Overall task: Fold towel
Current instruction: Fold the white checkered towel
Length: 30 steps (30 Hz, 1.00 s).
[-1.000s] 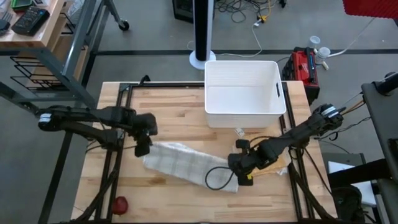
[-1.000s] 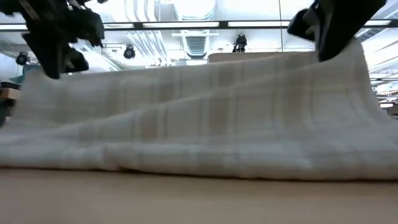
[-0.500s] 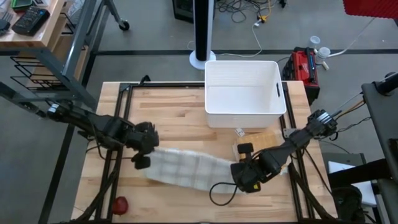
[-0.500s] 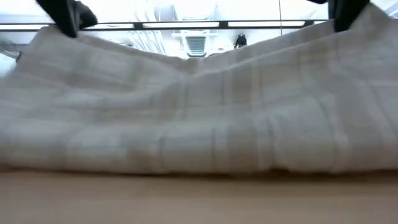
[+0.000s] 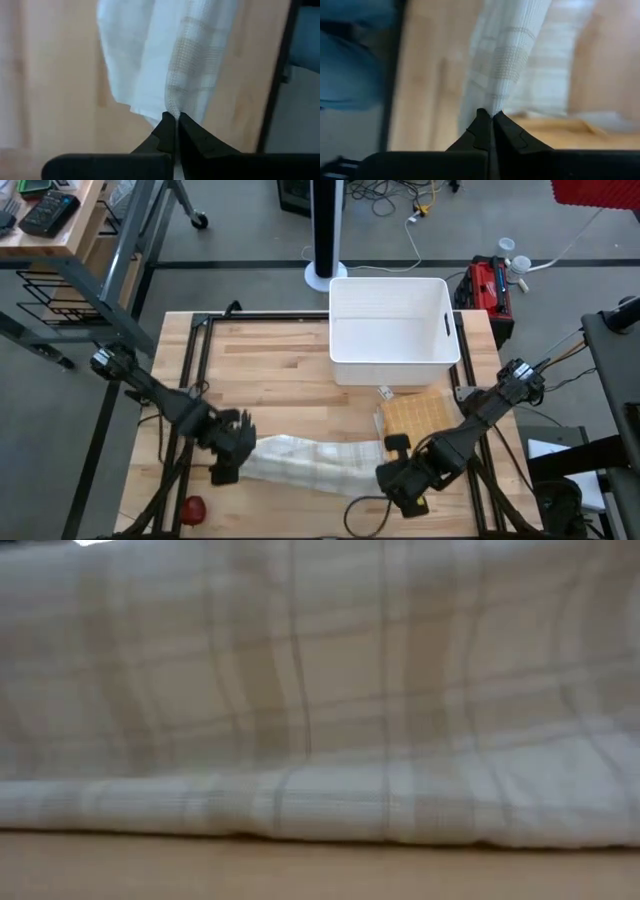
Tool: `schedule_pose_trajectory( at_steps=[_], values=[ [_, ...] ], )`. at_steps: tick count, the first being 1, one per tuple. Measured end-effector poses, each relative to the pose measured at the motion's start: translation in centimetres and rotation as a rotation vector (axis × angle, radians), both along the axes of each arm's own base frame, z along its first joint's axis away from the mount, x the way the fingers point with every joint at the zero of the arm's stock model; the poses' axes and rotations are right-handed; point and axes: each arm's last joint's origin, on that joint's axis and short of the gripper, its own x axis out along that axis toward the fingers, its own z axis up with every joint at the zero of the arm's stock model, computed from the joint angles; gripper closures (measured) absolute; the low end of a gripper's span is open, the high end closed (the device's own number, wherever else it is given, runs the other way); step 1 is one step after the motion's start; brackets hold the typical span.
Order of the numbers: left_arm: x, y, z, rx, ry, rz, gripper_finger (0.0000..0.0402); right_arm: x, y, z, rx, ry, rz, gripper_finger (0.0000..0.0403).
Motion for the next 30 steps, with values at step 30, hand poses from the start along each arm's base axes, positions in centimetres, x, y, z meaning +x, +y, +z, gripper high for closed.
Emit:
schedule_pose_trajectory(
  at_steps=[30],
  values=[
    [0.1,-10.6,-6.8,-0.098,0.096,0.183,0.0401,1.9,3.2,-6.4,-0.044,0.156,0.058,0.0403]
  ],
)
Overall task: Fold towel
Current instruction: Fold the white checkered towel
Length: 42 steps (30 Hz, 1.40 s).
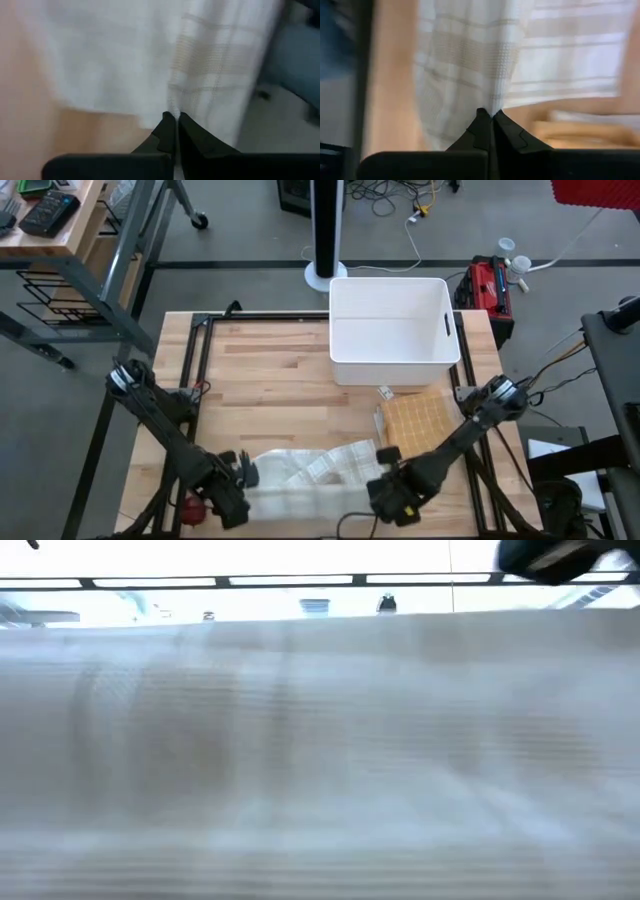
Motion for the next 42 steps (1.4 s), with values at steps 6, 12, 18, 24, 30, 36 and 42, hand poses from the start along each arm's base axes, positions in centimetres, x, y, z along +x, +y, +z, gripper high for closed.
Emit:
schedule_pose_trajectory(
  at_steps=[6,12,18,24,30,36,42],
  values=[
    [-1.1,2.7,0.4,0.207,0.073,0.085,0.0401,2.5,-3.8,-0.3,-0.081,-0.013,0.010,0.0403],
    [-0.8,4.3,-1.0,0.238,0.088,0.024,0.0401,3.7,-7.7,-1.9,-0.134,0.048,-0.010,0.0403],
    [-0.4,6.6,-3.2,0.315,0.112,0.012,0.0401,4.0,-10.2,-3.7,-0.157,0.086,-0.010,0.0403],
    [-0.1,8.0,-4.9,0.302,0.137,0.001,0.0395,4.6,-11.1,-4.6,-0.128,0.044,-0.035,0.0397],
    [-0.4,8.5,-5.3,0.321,0.164,0.031,0.0340,4.9,-11.7,-4.6,-0.137,0.039,-0.071,0.0338],
    [-0.9,8.9,-4.9,0.349,0.199,0.046,0.0272,4.4,-12.3,-4.4,-0.172,0.079,-0.107,0.0266],
    [-2.6,10.2,-2.8,0.384,0.239,0.047,0.0226,3.1,-13.0,-3.3,-0.251,0.088,-0.187,0.0216]
  ],
)
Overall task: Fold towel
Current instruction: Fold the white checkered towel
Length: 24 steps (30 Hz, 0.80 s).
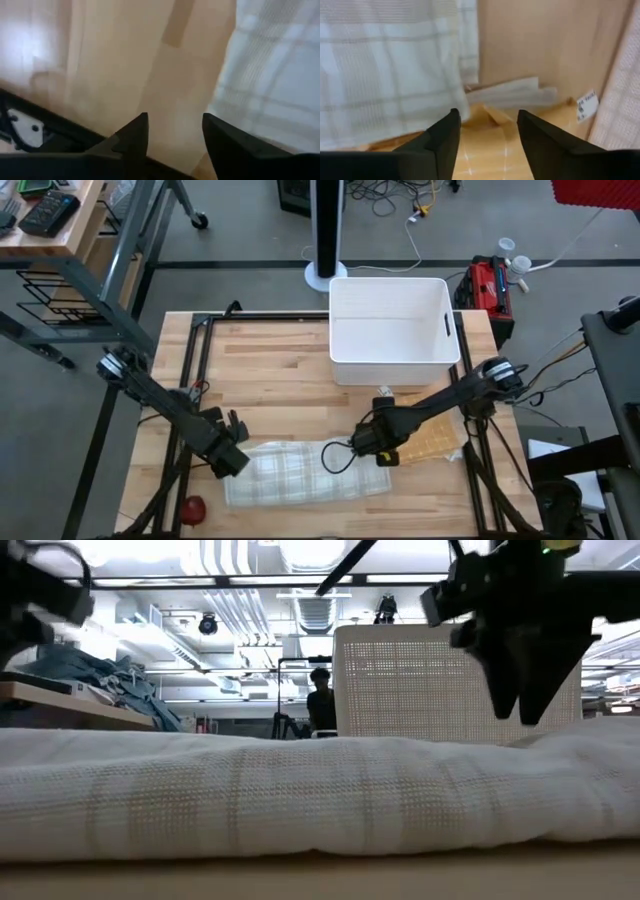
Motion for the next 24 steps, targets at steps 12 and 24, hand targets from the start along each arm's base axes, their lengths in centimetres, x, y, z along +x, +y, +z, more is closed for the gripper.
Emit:
schedule_pose_trajectory(
  at_steps=[12,24],
  values=[
    [4.9,-0.8,5.1,-0.104,-0.856,-0.091,0.0239,-7.2,0.3,2.2,0.311,-0.399,-0.394,0.0188],
    [14.4,-1.5,-2.7,-0.035,-0.757,-0.325,0.0277,-11.1,3.8,0.0,0.628,-0.377,-0.710,0.0198]
  ],
)
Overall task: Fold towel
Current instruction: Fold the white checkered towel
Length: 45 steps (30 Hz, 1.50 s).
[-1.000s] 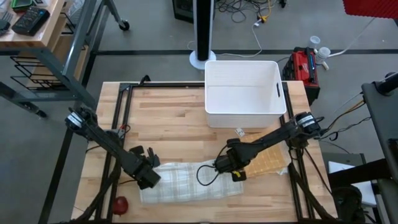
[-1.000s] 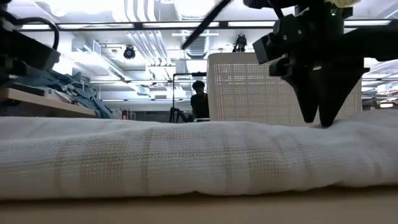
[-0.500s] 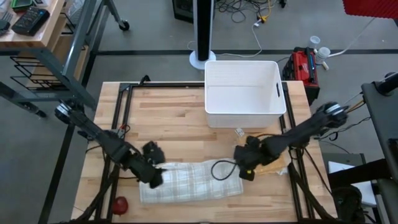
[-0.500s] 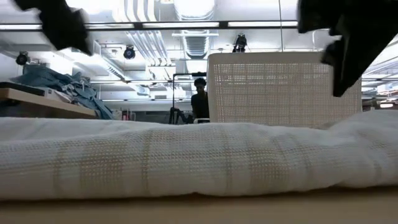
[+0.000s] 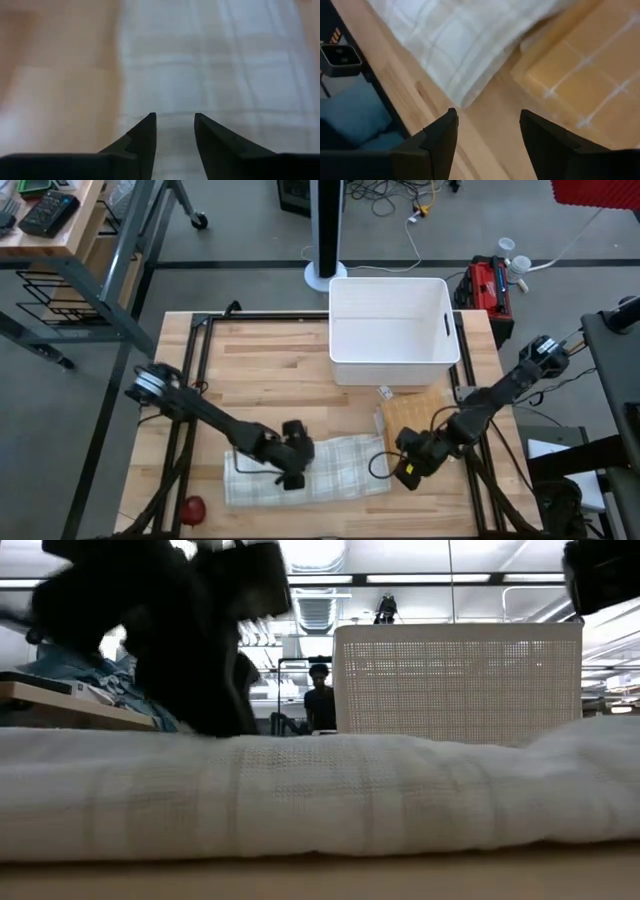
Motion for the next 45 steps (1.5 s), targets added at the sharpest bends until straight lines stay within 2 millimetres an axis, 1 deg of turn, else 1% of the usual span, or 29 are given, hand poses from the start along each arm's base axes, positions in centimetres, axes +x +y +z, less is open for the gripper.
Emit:
schedule_pose_trajectory(
  at_steps=[3,5,6,10,13,16,21,23,27,33,36,39,42,45],
  values=[
    [1.4,-0.9,-2.1,-0.004,0.083,-0.064,0.0287,-0.6,0.9,-0.3,0.007,0.016,-0.039,0.0193],
    [1.7,-1.2,-3.3,0.001,0.162,-0.072,0.0294,-0.7,1.4,-0.8,-0.030,0.004,-0.104,0.0186],
    [1.8,-1.4,-3.4,-0.001,0.187,-0.075,0.0297,-0.7,1.6,-1.1,-0.046,-0.001,-0.134,0.0182],
    [1.1,-2.0,-4.2,0.021,0.248,-0.077,0.0310,0.2,2.4,-2.4,-0.051,-0.029,-0.177,0.0159],
    [0.6,-2.4,-4.2,0.035,0.261,-0.095,0.0318,1.4,3.0,-3.5,-0.044,-0.068,-0.174,0.0138],
    [0.3,-2.8,-4.2,0.055,0.268,-0.134,0.0325,2.6,3.1,-4.7,-0.054,-0.086,-0.193,0.0118],
    [-0.3,-3.6,-4.2,0.101,0.272,-0.228,0.0325,4.5,3.5,-6.1,-0.026,-0.159,-0.203,0.0090],
    [-0.3,-3.7,-4.2,0.109,0.267,-0.235,0.0326,5.2,3.5,-6.6,-0.013,-0.188,-0.212,0.0082],
    [-0.1,-3.8,-4.2,0.092,0.224,-0.196,0.0326,6.5,4.0,-7.4,0.053,-0.269,-0.235,0.0074],
    [0.3,-4.0,-4.1,0.054,0.172,-0.148,0.0327,8.1,4.4,-8.6,0.108,-0.384,-0.296,0.0075],
    [0.4,-4.0,-4.0,0.049,0.163,-0.124,0.0327,8.2,4.3,-8.4,0.105,-0.392,-0.298,0.0091],
    [0.4,-4.0,-4.0,0.050,0.155,-0.106,0.0327,8.1,4.1,-7.8,0.093,-0.404,-0.303,0.0127],
    [0.5,-4.0,-4.0,0.069,0.138,-0.081,0.0327,8.1,4.1,-6.8,0.095,-0.438,-0.293,0.0189],
    [0.5,-3.8,-3.9,0.094,0.121,-0.049,0.0327,8.0,4.0,-6.0,0.095,-0.442,-0.286,0.0275]
  ],
)
